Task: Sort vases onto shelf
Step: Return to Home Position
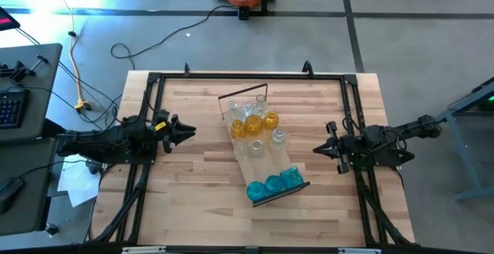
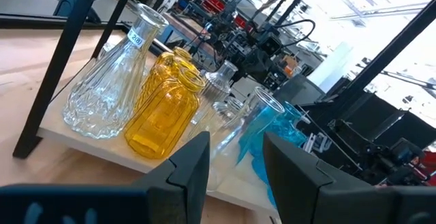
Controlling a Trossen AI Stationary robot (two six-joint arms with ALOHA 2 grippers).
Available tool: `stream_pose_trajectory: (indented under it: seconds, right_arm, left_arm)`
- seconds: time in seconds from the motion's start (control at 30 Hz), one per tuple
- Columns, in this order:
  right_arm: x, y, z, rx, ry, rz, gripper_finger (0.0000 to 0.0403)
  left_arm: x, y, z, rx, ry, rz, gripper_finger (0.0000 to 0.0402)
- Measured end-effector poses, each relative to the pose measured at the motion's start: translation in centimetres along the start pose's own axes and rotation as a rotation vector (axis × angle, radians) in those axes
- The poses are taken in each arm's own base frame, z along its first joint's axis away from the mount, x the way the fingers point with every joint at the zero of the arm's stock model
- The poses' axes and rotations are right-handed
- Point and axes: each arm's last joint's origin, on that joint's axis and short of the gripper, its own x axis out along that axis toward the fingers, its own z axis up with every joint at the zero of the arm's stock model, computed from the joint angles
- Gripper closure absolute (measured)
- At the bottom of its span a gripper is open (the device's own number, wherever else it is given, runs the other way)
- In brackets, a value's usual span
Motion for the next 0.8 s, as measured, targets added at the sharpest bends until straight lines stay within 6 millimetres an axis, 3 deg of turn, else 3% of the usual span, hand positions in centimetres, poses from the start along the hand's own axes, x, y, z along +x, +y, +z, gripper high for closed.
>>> stream_pose_trajectory:
  seconds: [0.23,0.53,0.7,0.8]
  right_arm:
    - [0.0,0.0,0.0,0.035,0.0,0.005,0.0402]
    - [0.0,0.2,0.0,0.076,0.0,0.066,0.0402]
    - [0.0,0.2,-0.1,0.013,0.009,0.082,0.0402]
    - [0.0,0.2,-0.1,0.007,0.009,0.084,0.0402]
  left_arm:
    - [0.3,0.2,-0.3,0.027,0.035,0.02,0.0275]
    - [0.7,0.5,-0.8,0.266,0.104,0.053,0.0275]
    - [0.8,0.7,-1.0,0.483,0.138,0.053,0.0275]
    - [0.9,0.8,-1.1,0.515,0.152,0.056,0.0275]
